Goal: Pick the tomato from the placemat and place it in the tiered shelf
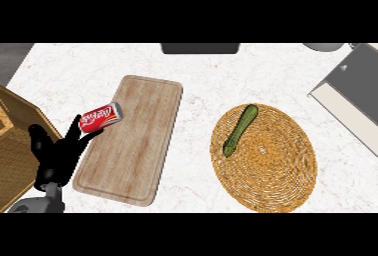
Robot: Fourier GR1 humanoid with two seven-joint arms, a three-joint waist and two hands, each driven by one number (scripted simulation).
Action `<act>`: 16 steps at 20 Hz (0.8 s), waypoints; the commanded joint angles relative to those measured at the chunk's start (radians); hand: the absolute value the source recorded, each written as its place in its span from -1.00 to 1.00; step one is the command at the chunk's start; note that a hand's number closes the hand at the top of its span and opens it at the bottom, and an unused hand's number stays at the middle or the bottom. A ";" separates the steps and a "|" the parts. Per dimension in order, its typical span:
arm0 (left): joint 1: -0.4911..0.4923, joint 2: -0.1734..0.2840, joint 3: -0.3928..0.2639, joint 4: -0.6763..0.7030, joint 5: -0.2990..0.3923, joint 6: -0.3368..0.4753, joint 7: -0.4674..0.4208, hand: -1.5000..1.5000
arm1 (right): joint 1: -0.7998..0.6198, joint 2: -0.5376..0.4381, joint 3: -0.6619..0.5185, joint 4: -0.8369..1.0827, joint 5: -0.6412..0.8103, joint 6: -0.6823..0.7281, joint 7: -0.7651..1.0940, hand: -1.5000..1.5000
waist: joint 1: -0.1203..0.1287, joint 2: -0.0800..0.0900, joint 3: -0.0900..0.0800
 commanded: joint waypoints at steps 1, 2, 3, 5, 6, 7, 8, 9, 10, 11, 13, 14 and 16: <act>-0.011 -0.020 -0.009 0.062 -0.014 -0.004 -0.007 0.00 | 0.025 -0.087 -0.054 0.080 -0.047 0.056 -0.025 1.00 | -0.004 0.007 -0.006; 0.006 -0.009 -0.008 0.032 -0.010 -0.019 0.000 0.00 | 0.030 -0.067 -0.028 0.109 -0.035 0.010 -0.020 1.00 | 0.004 0.007 -0.006; -0.001 -0.020 -0.003 0.047 -0.003 -0.011 0.010 0.00 | 0.047 -0.107 -0.054 0.119 -0.053 0.029 -0.054 1.00 | 0.000 0.007 -0.006; -0.021 -0.033 -0.004 0.074 -0.010 -0.009 -0.003 0.00 | 0.093 -0.129 -0.075 0.179 -0.064 -0.044 -0.118 1.00 | 0.000 0.009 -0.005; 0.016 -0.015 -0.007 0.041 -0.003 -0.041 0.000 0.00 | 0.067 -0.096 -0.036 0.177 -0.053 -0.050 -0.068 1.00 | 0.007 0.008 -0.006; -0.022 -0.017 0.000 0.063 -0.016 -0.024 0.003 0.00 | 0.083 -0.131 -0.045 0.178 -0.070 -0.039 -0.096 1.00 | 0.002 0.007 -0.006; 0.004 -0.010 0.009 0.045 -0.007 -0.031 0.008 0.00 | 0.071 -0.128 -0.030 0.147 -0.070 0.010 -0.051 1.00 | 0.003 0.006 -0.006; 0.004 -0.025 0.009 0.051 -0.008 -0.029 -0.012 0.00 | 0.100 -0.131 -0.040 0.196 -0.072 -0.089 -0.102 1.00 | 0.006 0.008 -0.006; 0.021 0.006 0.019 0.031 0.006 -0.056 0.010 0.00 | 0.151 -0.160 -0.079 0.215 -0.088 -0.095 -0.149 1.00 | 0.004 0.007 -0.005; -0.006 -0.030 0.000 0.031 -0.014 -0.021 0.011 0.00 | 0.101 -0.152 -0.043 0.296 -0.070 -0.164 -0.144 1.00 | 0.011 0.009 -0.005; 0.005 -0.020 -0.003 0.037 -0.021 -0.036 0.013 0.00 | 0.099 -0.196 -0.047 0.340 -0.070 -0.162 -0.154 1.00 | 0.010 0.009 -0.005; -0.008 -0.055 -0.020 0.036 -0.040 -0.003 0.016 0.00 | 0.114 -0.180 -0.031 0.259 -0.083 -0.122 -0.120 1.00 | 0.004 0.007 -0.006; 0.007 -0.034 -0.004 0.037 -0.030 -0.029 0.009 0.00 | 0.110 -0.200 -0.039 0.353 -0.095 -0.176 -0.158 1.00 | 0.008 0.008 -0.005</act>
